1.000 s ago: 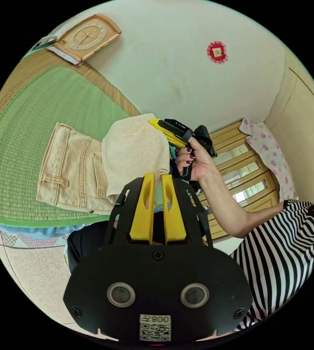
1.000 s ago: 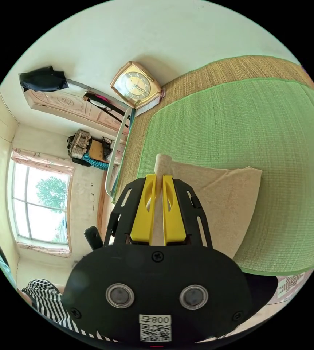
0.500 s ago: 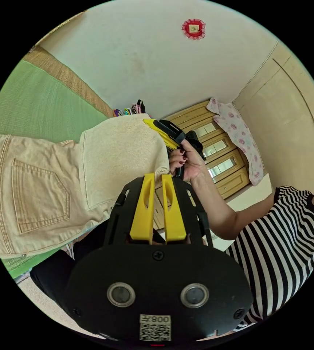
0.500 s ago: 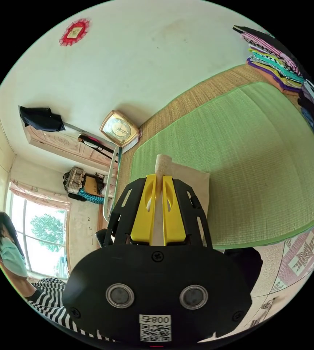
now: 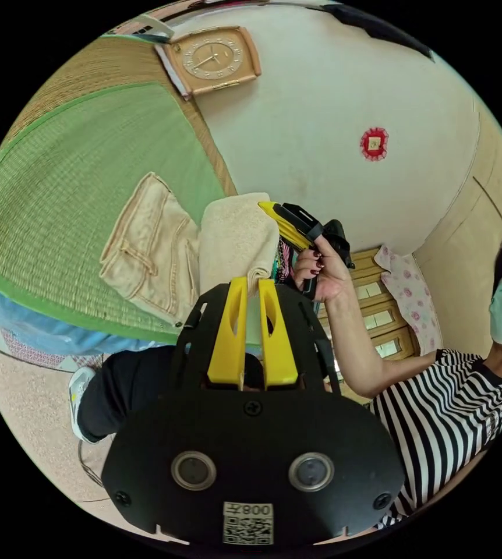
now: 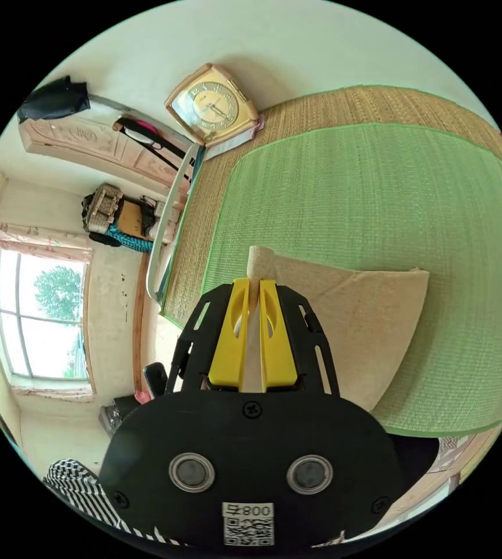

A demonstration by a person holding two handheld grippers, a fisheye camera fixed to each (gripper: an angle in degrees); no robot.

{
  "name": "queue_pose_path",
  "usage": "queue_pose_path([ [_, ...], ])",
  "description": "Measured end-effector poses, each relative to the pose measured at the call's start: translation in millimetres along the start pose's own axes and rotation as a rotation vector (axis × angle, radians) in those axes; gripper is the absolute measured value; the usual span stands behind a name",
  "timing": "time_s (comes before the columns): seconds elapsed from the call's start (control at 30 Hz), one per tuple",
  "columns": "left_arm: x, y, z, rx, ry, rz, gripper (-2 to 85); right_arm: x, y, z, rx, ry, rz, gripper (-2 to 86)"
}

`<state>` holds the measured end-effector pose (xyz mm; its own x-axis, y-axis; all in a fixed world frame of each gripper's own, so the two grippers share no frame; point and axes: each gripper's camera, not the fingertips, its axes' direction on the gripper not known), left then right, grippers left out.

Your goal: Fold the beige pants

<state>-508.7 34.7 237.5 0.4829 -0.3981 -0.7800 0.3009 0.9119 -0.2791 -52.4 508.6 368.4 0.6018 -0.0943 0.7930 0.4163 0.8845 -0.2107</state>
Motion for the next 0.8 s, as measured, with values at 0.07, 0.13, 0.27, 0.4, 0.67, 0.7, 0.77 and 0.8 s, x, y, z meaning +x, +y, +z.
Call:
queue_pose_path([
  [0.07, -13.5, -3.1, -17.3, 0.032, -0.019, -0.048, 2.7, -14.8, -10.8, 23.2, -0.043, 0.022, -0.011, 2.7],
  [0.13, -29.6, -7.7, -32.8, 0.055, -0.023, -0.106, 2.6, -27.8, -22.5, 46.6, -0.082, 0.059, -0.014, 3.1],
  [0.27, -46.9, -13.1, -49.6, 0.086, -0.017, -0.171, 2.6, -38.7, -38.0, 71.1, -0.126, 0.067, -0.011, 4.4],
  [0.4, -62.5, -16.3, -63.8, 0.097, -0.029, -0.239, 2.5, -49.7, -53.6, 93.0, -0.185, 0.075, -0.048, 5.8],
  [0.67, -62.1, -20.8, -83.2, 0.102, -0.041, -0.262, 2.1, -61.8, -59.8, 86.3, -0.123, 0.035, -0.176, 0.8],
  [0.7, -59.7, -20.0, -87.1, 0.107, -0.049, -0.257, 1.9, -62.0, -62.7, 90.1, -0.137, 0.020, -0.185, 0.6],
  [0.77, -54.5, -18.1, -94.0, 0.123, -0.068, -0.251, 1.0, -63.8, -68.6, 99.2, -0.164, 0.006, -0.197, 0.4],
  [0.8, -48.7, -17.3, -98.9, 0.141, -0.086, -0.235, 0.7, -66.6, -73.2, 106.5, -0.173, 0.027, -0.208, 0.3],
])
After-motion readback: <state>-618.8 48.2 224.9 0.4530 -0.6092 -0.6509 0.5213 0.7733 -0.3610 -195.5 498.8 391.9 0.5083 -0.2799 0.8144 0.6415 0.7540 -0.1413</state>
